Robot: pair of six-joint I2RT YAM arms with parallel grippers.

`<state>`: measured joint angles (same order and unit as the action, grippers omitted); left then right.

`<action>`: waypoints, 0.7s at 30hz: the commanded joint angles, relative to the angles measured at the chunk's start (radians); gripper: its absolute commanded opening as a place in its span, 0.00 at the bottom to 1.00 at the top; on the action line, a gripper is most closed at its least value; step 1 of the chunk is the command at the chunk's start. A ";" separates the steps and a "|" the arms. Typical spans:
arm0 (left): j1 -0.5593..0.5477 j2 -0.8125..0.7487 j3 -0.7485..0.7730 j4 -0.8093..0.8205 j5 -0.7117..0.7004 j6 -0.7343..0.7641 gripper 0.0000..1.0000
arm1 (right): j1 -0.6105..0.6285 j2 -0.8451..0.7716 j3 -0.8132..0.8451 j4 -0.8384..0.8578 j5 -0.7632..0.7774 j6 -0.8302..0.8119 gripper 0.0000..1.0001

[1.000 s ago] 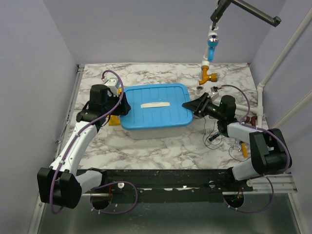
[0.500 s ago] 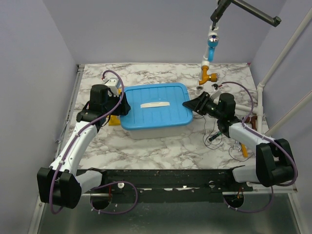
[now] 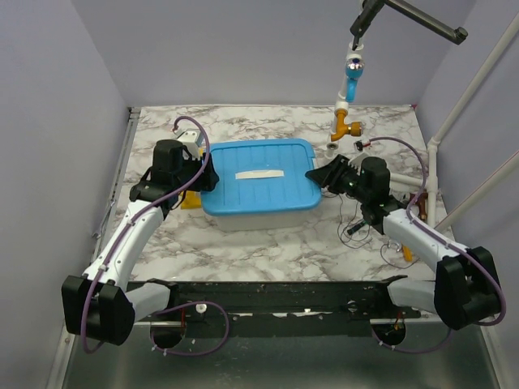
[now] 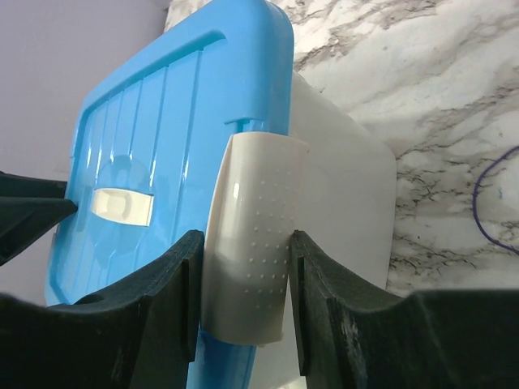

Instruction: Organize the chemistry lab equipment

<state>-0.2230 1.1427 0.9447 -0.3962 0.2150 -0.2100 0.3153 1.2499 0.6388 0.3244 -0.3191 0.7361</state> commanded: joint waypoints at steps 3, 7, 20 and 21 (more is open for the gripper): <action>-0.085 0.042 0.011 -0.024 0.052 -0.014 0.58 | 0.018 -0.107 0.018 -0.225 0.234 -0.107 0.13; -0.125 0.043 0.016 -0.003 0.094 -0.068 0.58 | 0.016 -0.146 0.050 -0.338 0.377 -0.157 0.10; -0.112 -0.094 -0.008 0.016 0.075 -0.173 0.99 | -0.042 -0.190 0.027 -0.425 0.377 -0.233 0.06; -0.101 -0.103 -0.022 0.028 0.081 -0.195 0.99 | -0.042 -0.187 0.024 -0.422 0.370 -0.231 0.06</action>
<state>-0.3473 1.0935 0.9554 -0.3859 0.2707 -0.3229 0.2951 1.0573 0.6800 -0.0036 -0.0189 0.5743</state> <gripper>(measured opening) 0.983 0.435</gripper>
